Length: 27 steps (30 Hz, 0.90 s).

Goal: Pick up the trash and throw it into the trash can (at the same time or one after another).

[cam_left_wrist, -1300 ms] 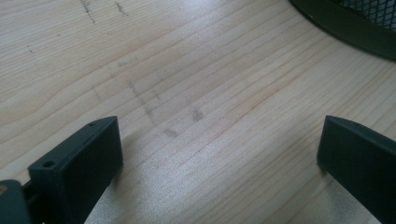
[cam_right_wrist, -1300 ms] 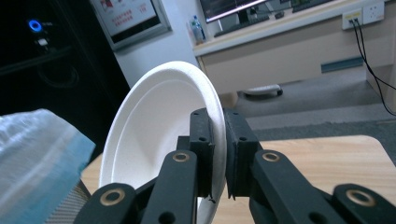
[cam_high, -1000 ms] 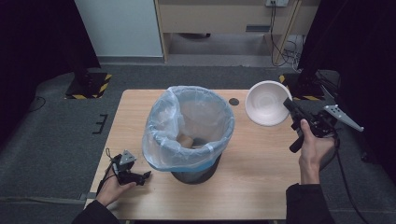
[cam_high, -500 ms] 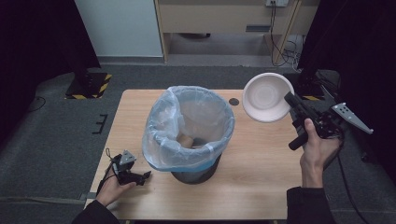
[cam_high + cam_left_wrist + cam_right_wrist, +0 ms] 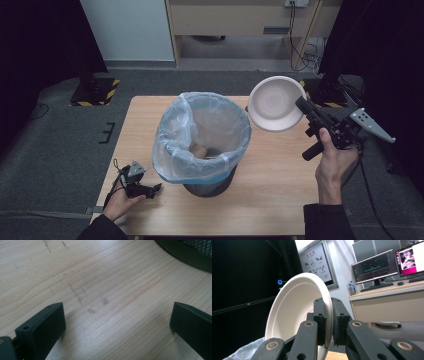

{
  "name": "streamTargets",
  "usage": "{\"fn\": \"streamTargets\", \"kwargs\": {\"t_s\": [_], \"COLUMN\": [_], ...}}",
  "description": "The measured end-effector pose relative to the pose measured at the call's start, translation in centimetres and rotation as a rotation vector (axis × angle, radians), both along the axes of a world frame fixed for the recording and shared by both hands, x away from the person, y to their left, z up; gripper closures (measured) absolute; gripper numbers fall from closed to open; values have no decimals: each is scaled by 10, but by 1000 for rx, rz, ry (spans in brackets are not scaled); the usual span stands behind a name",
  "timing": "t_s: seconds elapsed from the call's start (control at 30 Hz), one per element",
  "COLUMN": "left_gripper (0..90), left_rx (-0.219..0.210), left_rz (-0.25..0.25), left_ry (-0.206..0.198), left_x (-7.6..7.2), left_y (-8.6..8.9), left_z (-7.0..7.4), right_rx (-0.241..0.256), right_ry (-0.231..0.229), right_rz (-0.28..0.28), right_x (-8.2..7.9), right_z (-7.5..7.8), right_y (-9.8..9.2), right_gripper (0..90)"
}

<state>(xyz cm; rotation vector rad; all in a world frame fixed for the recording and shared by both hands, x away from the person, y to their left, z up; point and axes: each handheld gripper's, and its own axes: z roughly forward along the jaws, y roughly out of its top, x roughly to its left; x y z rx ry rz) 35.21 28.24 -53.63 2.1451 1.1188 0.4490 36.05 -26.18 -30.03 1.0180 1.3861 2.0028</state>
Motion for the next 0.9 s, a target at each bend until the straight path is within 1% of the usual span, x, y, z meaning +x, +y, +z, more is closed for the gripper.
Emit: {"fn": "streamTargets", "kwargs": {"t_s": [0.27,0.37,0.57,0.67,0.8,0.9], "left_gripper": [0,0,0,0,0,0], "left_rx": [0,0,0,0,0,0], "left_rz": [0,0,0,0,0,0], "left_ry": [0,0,0,0,0,0], "left_x": [0,0,0,0,0,0], "left_y": [0,0,0,0,0,0], "left_z": [0,0,0,0,0,0], "right_rx": [3,-4,-9,0,-7,-16], "right_ry": [-22,-35,-40,-48,-49,-43], "right_rz": [35,48,62,73,82,95], "right_x": [-3,-4,-4,-3,1,5], "right_z": [6,10,13,16,18,19], "right_y": [11,17,25,34,42,54], "right_gripper": [836,836,836,836,836,837]}}
